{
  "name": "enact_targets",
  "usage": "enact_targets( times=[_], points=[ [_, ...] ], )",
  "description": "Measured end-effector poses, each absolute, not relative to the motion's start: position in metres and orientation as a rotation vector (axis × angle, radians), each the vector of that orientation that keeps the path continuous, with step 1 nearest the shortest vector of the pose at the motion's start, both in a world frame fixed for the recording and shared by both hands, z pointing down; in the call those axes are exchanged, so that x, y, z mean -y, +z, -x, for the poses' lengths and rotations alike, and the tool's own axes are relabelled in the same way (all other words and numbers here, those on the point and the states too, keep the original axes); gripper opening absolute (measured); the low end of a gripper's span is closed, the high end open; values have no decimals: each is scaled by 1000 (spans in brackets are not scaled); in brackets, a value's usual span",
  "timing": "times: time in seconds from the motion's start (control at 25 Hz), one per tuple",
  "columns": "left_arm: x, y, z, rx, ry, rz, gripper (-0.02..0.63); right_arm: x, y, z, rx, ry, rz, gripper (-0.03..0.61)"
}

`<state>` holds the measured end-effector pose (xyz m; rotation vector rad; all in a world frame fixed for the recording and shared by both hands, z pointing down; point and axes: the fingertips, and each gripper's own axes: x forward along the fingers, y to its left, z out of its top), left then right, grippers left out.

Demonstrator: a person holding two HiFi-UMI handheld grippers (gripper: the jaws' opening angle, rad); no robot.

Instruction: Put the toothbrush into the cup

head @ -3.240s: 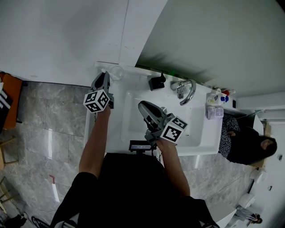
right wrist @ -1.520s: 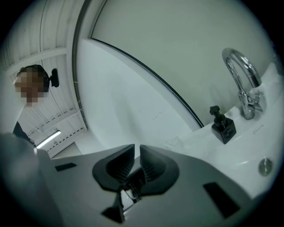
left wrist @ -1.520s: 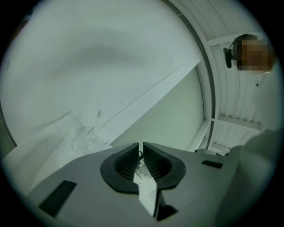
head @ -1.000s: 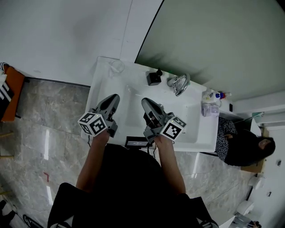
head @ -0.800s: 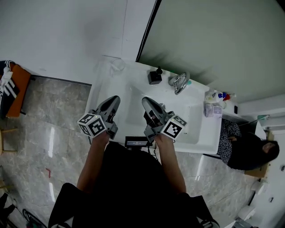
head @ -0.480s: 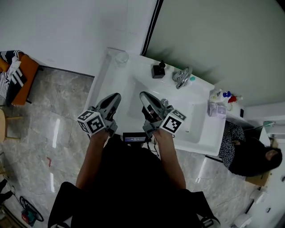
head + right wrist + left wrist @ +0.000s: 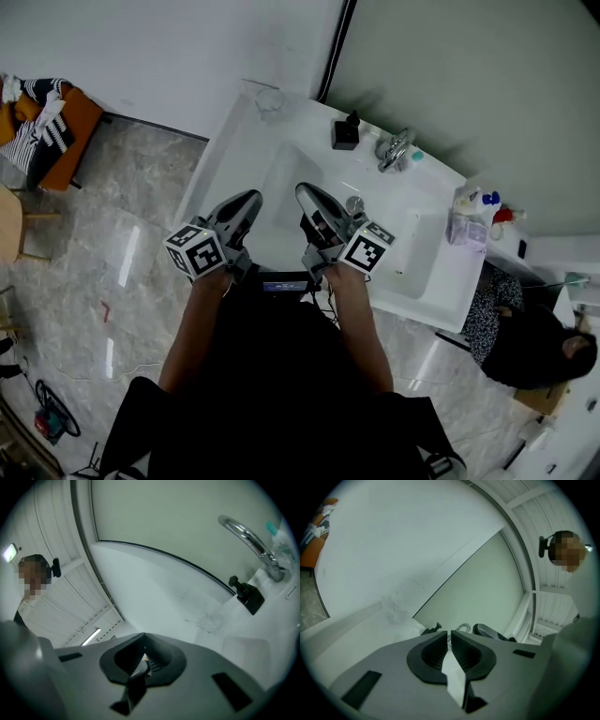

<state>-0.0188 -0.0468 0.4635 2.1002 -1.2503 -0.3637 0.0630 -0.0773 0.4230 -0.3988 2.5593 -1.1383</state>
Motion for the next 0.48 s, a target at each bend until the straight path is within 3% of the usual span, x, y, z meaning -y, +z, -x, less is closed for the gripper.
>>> enact_targets(
  times=[0.48],
  points=[
    [39,463,-2,1259,-340,-2110,31,70,425,-80,-2550,-1145,355,6]
  ],
)
